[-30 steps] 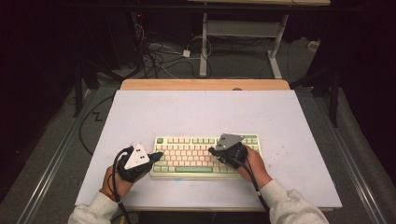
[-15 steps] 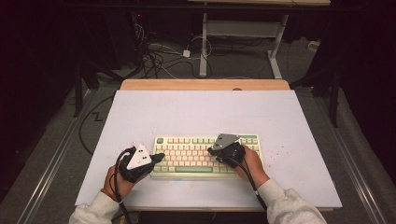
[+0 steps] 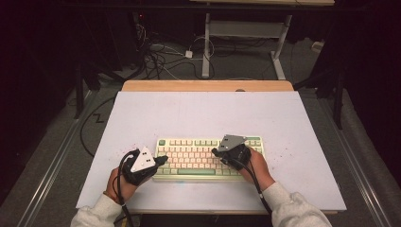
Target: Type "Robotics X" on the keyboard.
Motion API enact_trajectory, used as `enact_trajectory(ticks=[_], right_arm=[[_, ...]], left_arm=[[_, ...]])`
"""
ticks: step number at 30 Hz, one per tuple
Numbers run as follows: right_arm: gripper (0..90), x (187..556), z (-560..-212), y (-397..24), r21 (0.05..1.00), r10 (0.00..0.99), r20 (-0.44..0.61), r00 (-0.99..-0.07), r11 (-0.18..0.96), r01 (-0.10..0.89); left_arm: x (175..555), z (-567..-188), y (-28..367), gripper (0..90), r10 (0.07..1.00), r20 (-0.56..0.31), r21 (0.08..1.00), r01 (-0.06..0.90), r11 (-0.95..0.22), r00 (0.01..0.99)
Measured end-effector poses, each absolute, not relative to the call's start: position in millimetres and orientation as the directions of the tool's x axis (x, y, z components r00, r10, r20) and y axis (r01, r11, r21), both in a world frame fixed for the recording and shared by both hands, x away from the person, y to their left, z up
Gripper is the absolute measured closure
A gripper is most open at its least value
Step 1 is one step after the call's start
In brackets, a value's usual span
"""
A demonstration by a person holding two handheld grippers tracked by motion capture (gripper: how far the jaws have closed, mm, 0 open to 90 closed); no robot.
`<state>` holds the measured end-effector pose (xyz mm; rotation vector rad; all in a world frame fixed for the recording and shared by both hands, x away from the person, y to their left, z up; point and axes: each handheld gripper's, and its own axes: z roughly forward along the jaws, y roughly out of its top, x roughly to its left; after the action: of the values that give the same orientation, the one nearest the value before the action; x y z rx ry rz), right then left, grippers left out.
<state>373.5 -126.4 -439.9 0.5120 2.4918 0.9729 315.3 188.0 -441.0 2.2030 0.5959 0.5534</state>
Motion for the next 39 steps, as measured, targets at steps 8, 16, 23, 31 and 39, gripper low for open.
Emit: enact_trajectory(ticks=[8,16,23,31,39], right_arm=[[89.8,367.9,-429.9,-134.7,0.745,0.493,-0.237,-0.837,0.645,0.168],[89.8,361.8,-424.7,-138.1,0.77,0.495,-0.23,-0.838,0.619,0.155],[89.8,356.4,-420.8,-141.9,0.784,0.494,-0.234,-0.838,0.605,0.137],[89.8,352.6,-419.6,-145.1,0.795,0.499,-0.237,-0.834,0.593,0.129],[89.7,346.8,-417.1,-152.0,0.801,0.499,-0.24,-0.833,0.586,0.12]], left_arm=[[316.3,-442.3,186.4,87.8,0.57,0.191,0.77,0.237,-0.592,0.799],[318.1,-442.6,182.6,87.8,0.562,0.189,0.77,0.234,-0.594,0.805],[318.9,-442.3,179.1,87.8,0.557,0.187,0.772,0.23,-0.593,0.809],[320.0,-441.4,179.2,87.8,0.557,0.184,0.772,0.231,-0.592,0.81],[320.7,-439.8,177.0,87.8,0.573,0.178,0.788,0.232,-0.57,0.8]])
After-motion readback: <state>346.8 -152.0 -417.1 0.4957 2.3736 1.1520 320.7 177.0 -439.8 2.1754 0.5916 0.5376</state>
